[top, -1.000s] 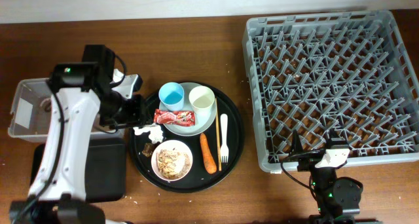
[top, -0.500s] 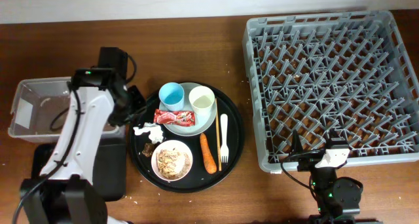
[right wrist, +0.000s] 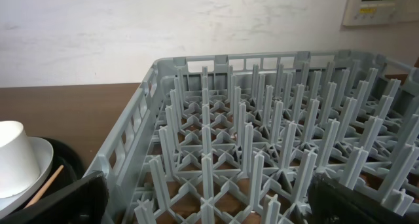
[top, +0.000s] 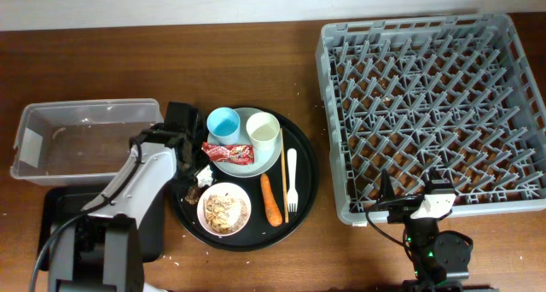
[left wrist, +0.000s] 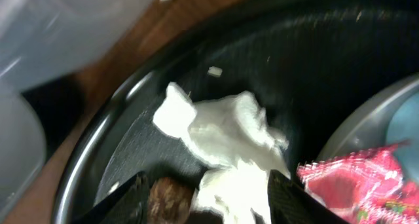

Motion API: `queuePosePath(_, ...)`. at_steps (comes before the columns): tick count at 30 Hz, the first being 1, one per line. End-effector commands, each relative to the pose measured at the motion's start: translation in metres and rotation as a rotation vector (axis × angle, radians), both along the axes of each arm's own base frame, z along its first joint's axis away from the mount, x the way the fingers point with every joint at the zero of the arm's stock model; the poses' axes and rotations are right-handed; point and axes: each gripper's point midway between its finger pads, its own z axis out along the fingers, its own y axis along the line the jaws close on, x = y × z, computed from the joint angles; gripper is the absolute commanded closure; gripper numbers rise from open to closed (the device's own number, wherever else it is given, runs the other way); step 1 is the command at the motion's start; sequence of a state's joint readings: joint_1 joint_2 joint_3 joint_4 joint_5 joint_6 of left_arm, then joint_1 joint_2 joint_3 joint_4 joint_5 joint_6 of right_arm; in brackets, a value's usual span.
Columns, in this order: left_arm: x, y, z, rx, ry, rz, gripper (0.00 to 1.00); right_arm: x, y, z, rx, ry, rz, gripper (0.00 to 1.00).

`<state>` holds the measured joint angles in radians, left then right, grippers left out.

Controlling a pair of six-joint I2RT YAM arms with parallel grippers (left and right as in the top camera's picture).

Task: Sort waste into correct bins and load items into the dishwasher rack
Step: 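Close the left gripper on the white tissue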

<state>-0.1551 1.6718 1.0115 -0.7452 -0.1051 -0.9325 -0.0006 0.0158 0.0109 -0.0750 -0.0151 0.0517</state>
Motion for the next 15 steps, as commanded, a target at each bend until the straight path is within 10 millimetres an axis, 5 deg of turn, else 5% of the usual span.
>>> queuePosePath(1,-0.003,0.004,-0.008,0.012,-0.006,0.024,0.43,0.0,-0.003,-0.002,0.002,0.002,-0.016,0.01)
queuePosePath(6,0.002,0.003,-0.015,0.008,-0.049,0.025,0.43,0.0,-0.003,-0.002,0.002,0.002,-0.016,0.01)
queuePosePath(7,0.001,0.003,-0.016,0.008,-0.047,0.025,0.54,0.0,-0.003,-0.002,0.002,0.002,-0.016,0.01)
queuePosePath(15,-0.007,-0.001,-0.028,-0.022,-0.036,0.019,0.61,0.0,-0.003,-0.002,0.002,0.002,-0.016,0.01)
